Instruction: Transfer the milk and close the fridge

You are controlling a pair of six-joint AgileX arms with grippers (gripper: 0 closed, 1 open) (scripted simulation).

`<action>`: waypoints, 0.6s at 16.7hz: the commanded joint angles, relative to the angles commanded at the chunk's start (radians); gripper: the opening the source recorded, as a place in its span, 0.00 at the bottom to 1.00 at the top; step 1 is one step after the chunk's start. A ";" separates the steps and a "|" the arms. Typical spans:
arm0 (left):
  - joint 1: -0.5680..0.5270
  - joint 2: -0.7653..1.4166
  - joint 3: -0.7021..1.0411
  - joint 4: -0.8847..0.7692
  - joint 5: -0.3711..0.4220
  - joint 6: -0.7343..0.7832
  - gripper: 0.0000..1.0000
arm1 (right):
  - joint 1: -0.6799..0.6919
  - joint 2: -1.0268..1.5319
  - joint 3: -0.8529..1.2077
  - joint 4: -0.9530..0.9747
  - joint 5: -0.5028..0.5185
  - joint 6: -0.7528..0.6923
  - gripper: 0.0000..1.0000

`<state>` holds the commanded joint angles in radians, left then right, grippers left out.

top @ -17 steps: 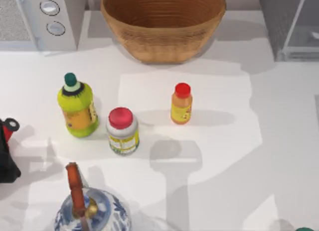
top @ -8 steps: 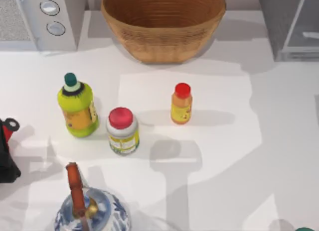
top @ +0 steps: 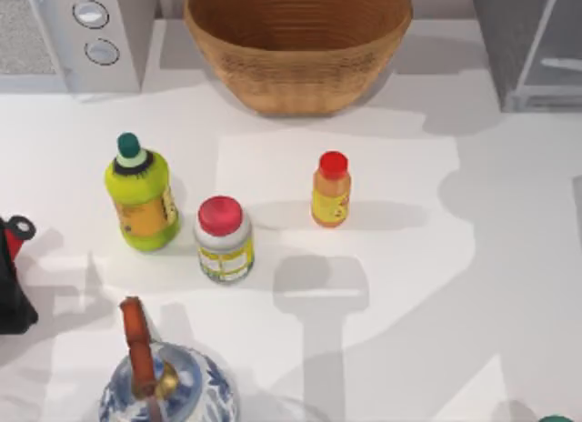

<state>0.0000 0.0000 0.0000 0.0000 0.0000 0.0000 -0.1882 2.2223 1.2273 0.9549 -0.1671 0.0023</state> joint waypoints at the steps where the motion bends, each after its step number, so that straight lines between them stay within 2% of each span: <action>1: 0.000 0.000 0.000 0.000 0.000 0.000 1.00 | 0.005 -0.041 -0.017 -0.012 0.002 -0.001 1.00; 5: 0.000 0.000 0.000 0.000 0.000 0.000 1.00 | 0.030 -0.310 -0.134 -0.097 0.019 -0.009 1.00; 10: 0.000 0.000 0.000 0.000 0.000 0.000 1.00 | 0.070 -0.846 -0.379 -0.283 0.056 -0.019 1.00</action>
<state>0.0000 0.0000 0.0000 0.0000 0.0000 0.0000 -0.1184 1.3760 0.8483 0.6718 -0.1115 -0.0170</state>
